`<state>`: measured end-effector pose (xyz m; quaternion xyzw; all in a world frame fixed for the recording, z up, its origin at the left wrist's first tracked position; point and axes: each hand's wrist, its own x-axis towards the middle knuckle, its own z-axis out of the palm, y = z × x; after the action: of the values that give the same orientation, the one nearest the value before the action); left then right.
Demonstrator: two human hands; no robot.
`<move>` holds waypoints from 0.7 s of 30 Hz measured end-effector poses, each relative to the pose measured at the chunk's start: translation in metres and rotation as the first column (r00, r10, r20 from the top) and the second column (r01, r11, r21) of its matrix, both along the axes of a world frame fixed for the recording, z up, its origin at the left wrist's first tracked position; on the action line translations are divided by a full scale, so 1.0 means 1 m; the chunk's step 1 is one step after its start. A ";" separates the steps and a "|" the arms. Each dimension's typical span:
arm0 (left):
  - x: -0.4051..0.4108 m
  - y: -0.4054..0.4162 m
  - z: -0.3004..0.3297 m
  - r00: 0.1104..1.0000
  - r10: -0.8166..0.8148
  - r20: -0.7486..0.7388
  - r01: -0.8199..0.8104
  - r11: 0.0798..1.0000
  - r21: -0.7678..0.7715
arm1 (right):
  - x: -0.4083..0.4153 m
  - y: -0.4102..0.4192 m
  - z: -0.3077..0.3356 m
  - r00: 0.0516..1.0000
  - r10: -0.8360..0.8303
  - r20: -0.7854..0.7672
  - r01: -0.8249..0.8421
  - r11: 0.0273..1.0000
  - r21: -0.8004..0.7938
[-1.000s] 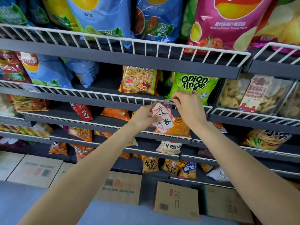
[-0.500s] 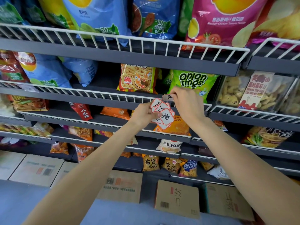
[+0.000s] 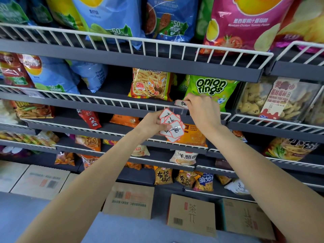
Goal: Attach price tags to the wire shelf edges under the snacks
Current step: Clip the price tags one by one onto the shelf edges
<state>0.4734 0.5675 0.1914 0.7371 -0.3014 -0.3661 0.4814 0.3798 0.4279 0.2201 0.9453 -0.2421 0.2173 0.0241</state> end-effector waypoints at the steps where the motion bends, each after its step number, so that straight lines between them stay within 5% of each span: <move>1: 0.000 0.000 0.001 1.000 -0.016 0.002 0.016 1.000 0.000 | 0.000 0.000 0.000 1.000 0.000 0.002 0.000 1.000 -0.001; 11: -0.006 -0.002 -0.004 0.974 0.001 -0.228 -0.018 0.997 -0.071 | -0.001 0.000 -0.005 1.000 0.022 0.017 -0.022 1.000 -0.012; 21: 0.003 0.009 -0.006 0.999 -0.046 -0.019 0.046 0.999 0.015 | 0.006 0.003 -0.004 0.999 0.046 0.012 -0.045 0.996 -0.071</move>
<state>0.4768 0.5769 0.1853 0.7304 -0.3109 -0.3861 0.4698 0.3855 0.4307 0.2157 0.9476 -0.2130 0.2328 0.0508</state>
